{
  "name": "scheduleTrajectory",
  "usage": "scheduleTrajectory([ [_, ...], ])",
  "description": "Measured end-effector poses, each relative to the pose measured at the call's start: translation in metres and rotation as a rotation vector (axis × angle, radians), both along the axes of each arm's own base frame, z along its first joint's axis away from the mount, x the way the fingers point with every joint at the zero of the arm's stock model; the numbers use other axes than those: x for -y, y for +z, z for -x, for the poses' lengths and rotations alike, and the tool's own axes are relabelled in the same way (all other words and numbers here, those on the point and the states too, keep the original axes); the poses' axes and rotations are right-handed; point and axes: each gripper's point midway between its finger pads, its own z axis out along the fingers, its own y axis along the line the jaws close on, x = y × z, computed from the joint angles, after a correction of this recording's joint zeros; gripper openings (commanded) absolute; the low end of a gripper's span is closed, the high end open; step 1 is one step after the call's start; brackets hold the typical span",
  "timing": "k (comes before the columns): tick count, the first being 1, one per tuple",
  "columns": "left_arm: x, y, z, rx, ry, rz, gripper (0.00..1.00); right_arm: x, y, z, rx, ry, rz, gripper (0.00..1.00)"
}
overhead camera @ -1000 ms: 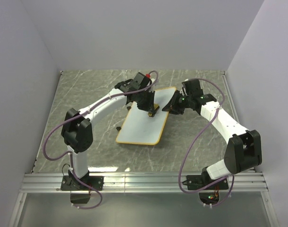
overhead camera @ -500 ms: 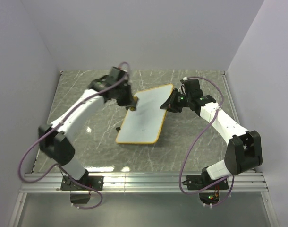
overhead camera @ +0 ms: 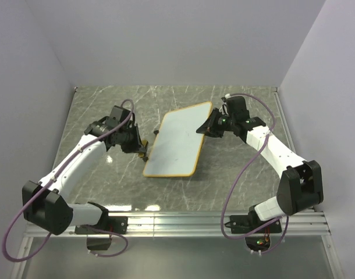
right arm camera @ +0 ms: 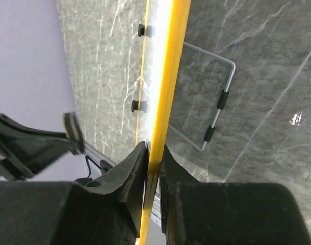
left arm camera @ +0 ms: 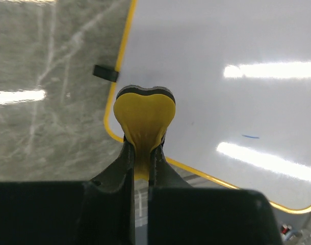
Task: Erase the whiteboard
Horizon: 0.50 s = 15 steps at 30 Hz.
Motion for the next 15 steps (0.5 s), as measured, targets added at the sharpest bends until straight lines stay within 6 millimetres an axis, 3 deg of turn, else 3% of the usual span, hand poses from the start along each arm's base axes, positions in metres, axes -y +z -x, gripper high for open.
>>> scheduleTrajectory([
  [3, 0.021, -0.009, 0.008, -0.014, -0.029, 0.053, 0.00, -0.001, 0.000, 0.000, 0.001, 0.003, -0.003, 0.00],
  [10, 0.101, -0.039, 0.016, -0.054, -0.158, 0.108, 0.00, -0.001, 0.001, 0.001, 0.001, 0.007, -0.006, 0.00],
  [15, 0.113, -0.043, 0.016, -0.069, -0.151, 0.124, 0.00, 0.000, 0.000, 0.001, 0.006, 0.012, 0.001, 0.00],
])
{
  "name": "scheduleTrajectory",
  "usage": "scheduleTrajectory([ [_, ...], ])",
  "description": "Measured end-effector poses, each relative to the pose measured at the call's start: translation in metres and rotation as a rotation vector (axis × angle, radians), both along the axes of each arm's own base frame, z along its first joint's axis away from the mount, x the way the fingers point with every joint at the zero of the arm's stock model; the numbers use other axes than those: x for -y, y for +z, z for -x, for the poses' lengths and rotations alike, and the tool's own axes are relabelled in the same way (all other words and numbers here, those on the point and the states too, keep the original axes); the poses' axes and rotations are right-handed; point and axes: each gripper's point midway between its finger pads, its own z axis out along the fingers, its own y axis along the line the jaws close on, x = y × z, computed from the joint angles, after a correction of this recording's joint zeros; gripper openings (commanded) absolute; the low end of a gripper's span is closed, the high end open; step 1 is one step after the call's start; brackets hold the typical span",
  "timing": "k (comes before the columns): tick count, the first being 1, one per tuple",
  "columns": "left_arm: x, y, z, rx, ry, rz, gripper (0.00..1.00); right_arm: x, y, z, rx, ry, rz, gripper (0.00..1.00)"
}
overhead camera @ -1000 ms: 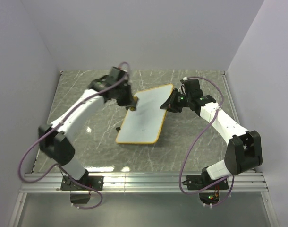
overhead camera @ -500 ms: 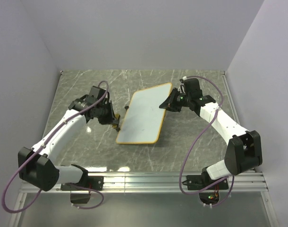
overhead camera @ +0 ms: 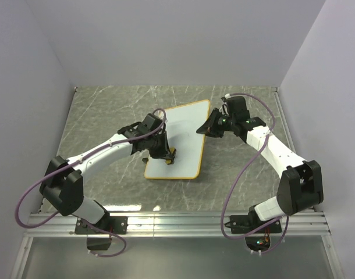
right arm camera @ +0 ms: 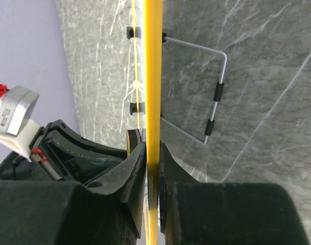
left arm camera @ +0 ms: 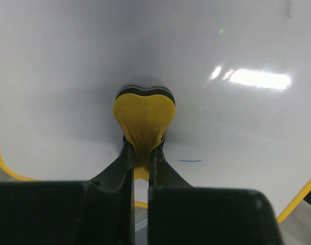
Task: Erase the whiteboard
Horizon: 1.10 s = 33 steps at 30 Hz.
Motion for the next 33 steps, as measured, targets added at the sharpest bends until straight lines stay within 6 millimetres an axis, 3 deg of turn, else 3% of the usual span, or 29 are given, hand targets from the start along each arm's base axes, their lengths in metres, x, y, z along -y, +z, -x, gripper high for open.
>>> scheduleTrajectory([
  [5, 0.018, 0.015, -0.003, 0.028, -0.001, 0.041, 0.00, 0.000, 0.000, 0.000, -0.001, 0.002, -0.003, 0.00],
  [13, 0.073, 0.068, 0.010, 0.090, -0.071, 0.161, 0.00, -0.002, 0.000, -0.001, 0.004, -0.002, -0.018, 0.00],
  [18, 0.087, 0.088, 0.017, 0.105, -0.078, 0.201, 0.00, -0.003, -0.001, -0.003, 0.008, -0.011, -0.029, 0.00],
  [22, 0.073, 0.076, 0.015, 0.095, -0.033, 0.151, 0.00, -0.003, -0.002, -0.003, 0.007, -0.014, -0.034, 0.00],
  [29, 0.038, 0.025, 0.027, 0.035, 0.017, 0.039, 0.00, -0.003, -0.004, -0.001, 0.010, -0.005, -0.034, 0.00],
  [33, 0.028, 0.016, 0.024, 0.037, 0.040, 0.023, 0.00, -0.003, -0.004, -0.001, 0.015, 0.000, -0.031, 0.00],
])
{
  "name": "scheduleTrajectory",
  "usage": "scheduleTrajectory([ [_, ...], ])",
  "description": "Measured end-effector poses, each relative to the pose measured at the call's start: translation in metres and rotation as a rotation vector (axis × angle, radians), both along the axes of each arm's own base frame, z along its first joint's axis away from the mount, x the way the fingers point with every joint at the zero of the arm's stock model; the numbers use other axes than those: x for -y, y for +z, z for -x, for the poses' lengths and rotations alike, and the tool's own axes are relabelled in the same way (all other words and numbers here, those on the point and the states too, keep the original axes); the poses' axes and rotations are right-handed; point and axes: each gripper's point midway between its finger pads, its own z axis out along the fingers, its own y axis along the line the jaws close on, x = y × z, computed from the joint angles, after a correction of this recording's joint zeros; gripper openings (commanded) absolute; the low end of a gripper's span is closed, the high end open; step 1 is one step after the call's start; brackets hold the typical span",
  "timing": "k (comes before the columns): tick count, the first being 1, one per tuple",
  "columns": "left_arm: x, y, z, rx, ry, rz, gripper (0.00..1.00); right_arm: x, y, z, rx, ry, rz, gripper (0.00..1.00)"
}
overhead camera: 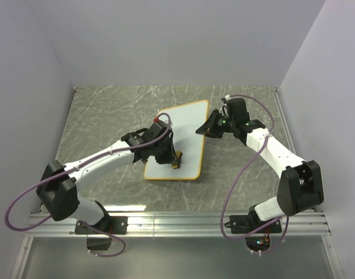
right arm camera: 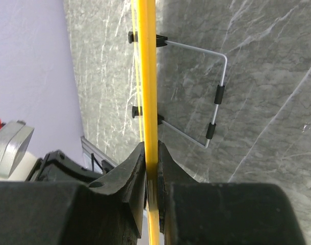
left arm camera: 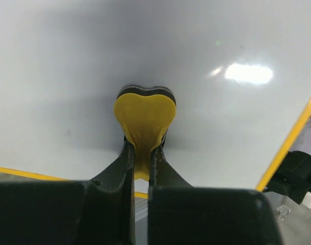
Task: Erase the whiteboard
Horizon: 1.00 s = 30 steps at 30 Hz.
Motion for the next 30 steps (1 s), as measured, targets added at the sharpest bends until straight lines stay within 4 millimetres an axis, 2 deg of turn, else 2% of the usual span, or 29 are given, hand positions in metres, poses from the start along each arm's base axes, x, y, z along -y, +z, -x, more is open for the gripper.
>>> scheduleTrajectory([
  [5, -0.023, -0.014, -0.015, -0.015, 0.057, -0.033, 0.00, 0.000, 0.000, 0.000, 0.000, 0.000, -0.001, 0.00],
  [12, -0.088, -0.050, -0.041, -0.082, 0.186, -0.160, 0.00, -0.001, 0.002, -0.001, -0.002, -0.005, -0.010, 0.00],
  [15, -0.105, -0.041, -0.046, -0.078, 0.203, -0.204, 0.00, -0.001, 0.002, -0.001, -0.007, -0.011, -0.012, 0.00],
  [17, -0.112, -0.016, -0.058, -0.030, 0.221, -0.210, 0.00, -0.001, 0.002, -0.001, -0.009, -0.013, -0.014, 0.00],
  [18, -0.115, -0.002, -0.065, 0.003, 0.233, -0.203, 0.00, -0.001, 0.002, -0.001, -0.010, -0.013, -0.014, 0.05],
  [19, -0.119, 0.016, -0.073, 0.046, 0.251, -0.189, 0.00, -0.001, 0.002, -0.001, -0.011, -0.015, -0.013, 0.15],
  [20, -0.125, 0.032, -0.080, 0.086, 0.271, -0.179, 0.00, -0.001, 0.002, -0.001, -0.012, -0.016, -0.012, 0.28],
  [22, -0.144, 0.061, -0.093, 0.170, 0.327, -0.163, 0.00, 0.001, -0.001, 0.000, -0.014, -0.014, 0.002, 0.63],
  [24, -0.169, 0.074, -0.095, 0.207, 0.382, -0.178, 0.00, 0.001, -0.005, 0.006, -0.031, 0.001, 0.020, 0.85],
  [27, -0.206, 0.065, -0.092, 0.193, 0.451, -0.225, 0.00, 0.001, -0.008, 0.009, -0.039, 0.012, 0.031, 0.98],
  [30, -0.236, 0.038, -0.082, 0.119, 0.496, -0.286, 0.01, 0.001, -0.007, 0.011, -0.049, 0.014, 0.034, 1.00],
])
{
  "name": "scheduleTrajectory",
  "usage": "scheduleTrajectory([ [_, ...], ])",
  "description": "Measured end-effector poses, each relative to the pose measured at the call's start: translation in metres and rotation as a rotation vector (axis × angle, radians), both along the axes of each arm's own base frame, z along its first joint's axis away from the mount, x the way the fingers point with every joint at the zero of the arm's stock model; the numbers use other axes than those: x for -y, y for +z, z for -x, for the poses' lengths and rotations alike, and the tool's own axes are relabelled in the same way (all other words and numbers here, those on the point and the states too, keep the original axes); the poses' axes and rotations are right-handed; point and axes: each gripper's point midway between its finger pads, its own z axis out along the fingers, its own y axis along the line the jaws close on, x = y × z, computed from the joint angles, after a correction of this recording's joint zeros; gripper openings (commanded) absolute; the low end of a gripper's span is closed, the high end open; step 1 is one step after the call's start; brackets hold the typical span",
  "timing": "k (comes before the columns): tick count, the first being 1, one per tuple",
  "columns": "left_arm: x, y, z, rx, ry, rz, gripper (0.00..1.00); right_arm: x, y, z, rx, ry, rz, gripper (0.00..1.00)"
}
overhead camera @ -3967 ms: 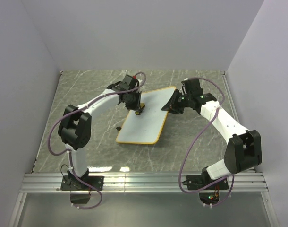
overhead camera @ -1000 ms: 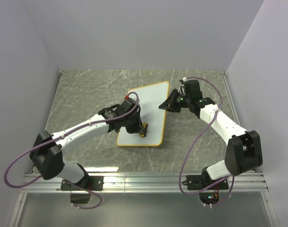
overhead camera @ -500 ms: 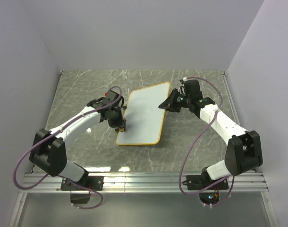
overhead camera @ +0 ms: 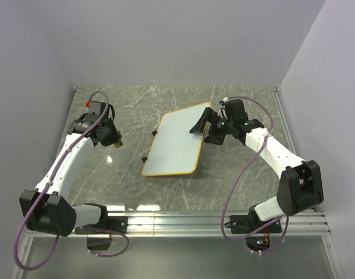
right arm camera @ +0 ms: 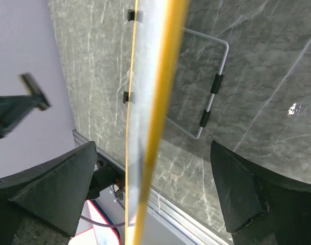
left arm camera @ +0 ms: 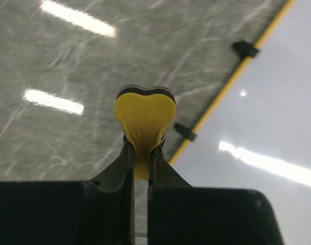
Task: Erase the whiteboard
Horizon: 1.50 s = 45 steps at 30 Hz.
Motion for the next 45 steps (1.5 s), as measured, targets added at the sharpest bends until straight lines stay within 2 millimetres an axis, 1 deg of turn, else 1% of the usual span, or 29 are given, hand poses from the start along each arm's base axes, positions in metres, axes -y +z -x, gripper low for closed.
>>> scheduleTrajectory([
  [3, -0.021, -0.024, 0.011, -0.070, 0.039, -0.024, 0.11, 0.000, 0.004, -0.001, 0.003, -0.001, 0.000, 1.00],
  [4, -0.026, -0.031, 0.014, -0.086, 0.048, -0.031, 0.18, 0.001, 0.008, -0.002, 0.005, -0.004, 0.000, 1.00],
  [6, -0.034, -0.042, 0.018, -0.110, 0.064, -0.041, 0.28, 0.004, 0.016, -0.002, 0.021, -0.010, -0.002, 1.00],
  [7, -0.037, -0.047, 0.020, -0.122, 0.066, -0.045, 0.38, 0.007, 0.022, -0.002, 0.033, -0.018, -0.004, 1.00],
  [9, -0.041, -0.058, 0.025, -0.142, 0.067, -0.054, 0.48, 0.020, 0.037, -0.003, 0.071, -0.048, -0.008, 1.00],
  [10, -0.042, -0.063, 0.027, -0.153, 0.065, -0.056, 0.52, 0.030, 0.045, -0.004, 0.093, -0.070, -0.004, 1.00],
  [11, -0.042, -0.066, 0.030, -0.163, 0.063, -0.059, 0.59, 0.040, 0.053, -0.003, 0.116, -0.095, 0.002, 1.00],
  [13, -0.043, -0.067, 0.030, -0.163, 0.056, -0.064, 0.67, 0.058, 0.066, -0.001, 0.164, -0.143, 0.028, 1.00],
  [14, -0.043, -0.066, 0.028, -0.158, 0.054, -0.065, 0.76, 0.065, 0.071, 0.000, 0.187, -0.161, 0.038, 1.00],
  [16, -0.043, -0.066, 0.027, -0.153, 0.052, -0.068, 0.87, 0.071, 0.077, 0.009, 0.226, -0.175, 0.048, 1.00],
  [18, -0.043, -0.065, 0.027, -0.153, 0.051, -0.069, 0.89, 0.075, 0.070, 0.021, 0.220, -0.178, 0.054, 1.00],
  [22, -0.044, -0.060, 0.023, -0.139, 0.055, -0.073, 0.90, 0.084, 0.036, 0.041, 0.144, -0.192, 0.082, 1.00],
  [24, -0.044, -0.059, 0.022, -0.135, 0.057, -0.074, 0.90, 0.088, 0.024, 0.048, 0.105, -0.202, 0.095, 1.00],
  [26, -0.044, -0.058, 0.021, -0.134, 0.057, -0.073, 0.90, 0.091, 0.022, 0.054, 0.089, -0.207, 0.099, 1.00],
  [28, -0.044, -0.055, 0.022, -0.137, 0.059, -0.070, 0.90, 0.091, 0.028, 0.056, 0.106, -0.208, 0.093, 1.00],
  [29, -0.044, -0.052, 0.021, -0.132, 0.061, -0.068, 0.93, 0.091, 0.033, 0.058, 0.118, -0.208, 0.089, 1.00],
  [30, -0.043, -0.047, 0.020, -0.121, 0.061, -0.064, 0.94, 0.091, 0.038, 0.059, 0.129, -0.207, 0.083, 1.00],
  [32, -0.041, -0.035, 0.016, -0.092, 0.059, -0.050, 0.99, 0.089, 0.056, 0.059, 0.160, -0.201, 0.058, 1.00],
  [35, -0.030, 0.008, 0.007, 0.034, 0.033, 0.011, 0.99, 0.085, 0.095, 0.057, 0.234, -0.204, 0.009, 1.00],
  [37, -0.022, 0.045, 0.003, 0.148, 0.013, 0.059, 0.99, 0.085, 0.124, 0.055, 0.285, -0.223, -0.018, 1.00],
  [38, -0.018, 0.068, 0.003, 0.222, 0.003, 0.083, 1.00, 0.085, 0.138, 0.054, 0.312, -0.235, -0.031, 1.00],
  [40, -0.014, 0.108, 0.007, 0.338, -0.008, 0.117, 0.99, 0.087, 0.161, 0.054, 0.354, -0.262, -0.056, 1.00],
  [42, -0.012, 0.148, 0.012, 0.450, -0.020, 0.136, 0.99, 0.090, 0.176, 0.056, 0.384, -0.296, -0.076, 1.00],
  [43, -0.012, 0.170, 0.015, 0.505, -0.026, 0.143, 1.00, 0.092, 0.180, 0.058, 0.392, -0.312, -0.084, 1.00],
  [45, -0.011, 0.201, 0.017, 0.587, -0.035, 0.148, 0.99, 0.094, 0.186, 0.062, 0.413, -0.342, -0.107, 1.00],
])
